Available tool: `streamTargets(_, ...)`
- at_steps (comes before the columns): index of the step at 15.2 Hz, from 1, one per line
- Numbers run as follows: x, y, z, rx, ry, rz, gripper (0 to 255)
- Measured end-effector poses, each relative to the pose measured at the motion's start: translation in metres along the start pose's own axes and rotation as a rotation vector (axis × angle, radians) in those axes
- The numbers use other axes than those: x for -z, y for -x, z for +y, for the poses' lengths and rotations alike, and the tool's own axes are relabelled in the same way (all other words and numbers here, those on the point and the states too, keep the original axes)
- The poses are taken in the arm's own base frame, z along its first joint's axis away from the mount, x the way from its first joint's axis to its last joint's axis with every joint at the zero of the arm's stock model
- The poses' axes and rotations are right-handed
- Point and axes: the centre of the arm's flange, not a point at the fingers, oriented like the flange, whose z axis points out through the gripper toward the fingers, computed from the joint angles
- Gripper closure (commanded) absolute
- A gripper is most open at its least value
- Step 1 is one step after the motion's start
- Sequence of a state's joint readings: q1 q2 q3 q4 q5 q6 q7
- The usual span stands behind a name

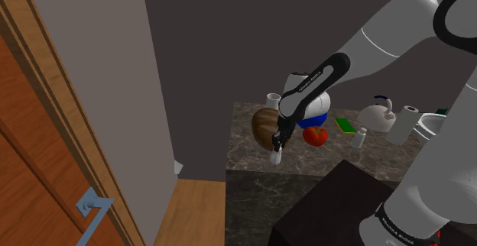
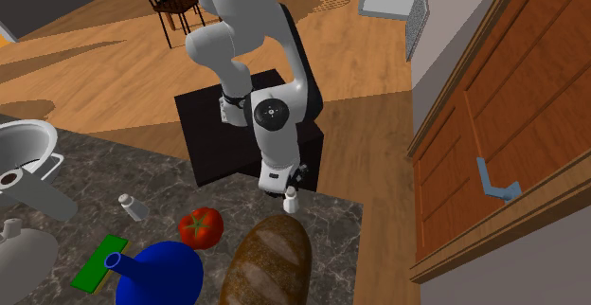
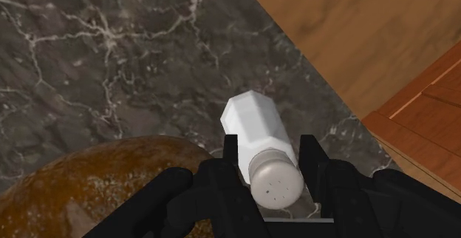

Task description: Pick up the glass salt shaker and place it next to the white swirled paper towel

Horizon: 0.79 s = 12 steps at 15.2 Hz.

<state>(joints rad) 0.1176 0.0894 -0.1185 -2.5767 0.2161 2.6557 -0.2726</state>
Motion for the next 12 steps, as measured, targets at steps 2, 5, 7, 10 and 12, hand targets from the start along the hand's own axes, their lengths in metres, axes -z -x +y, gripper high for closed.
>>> streamTargets(2, 0.002, 0.0, 0.0, 0.0, 0.0, 0.0, 255)
streamTargets(5, 0.016, 0.0, -0.001, 0.0, 0.0, 0.0, 255)
streamTargets(7, 0.026, -0.001, -0.003, 0.0, 0.0, 0.0, 255)
streamTargets(10, 0.041, 0.0, -0.004, 0.0, 0.0, 0.0, 255)
streamTargets(12, 0.051, -0.001, -0.006, 0.0, 0.0, 0.0, 255)
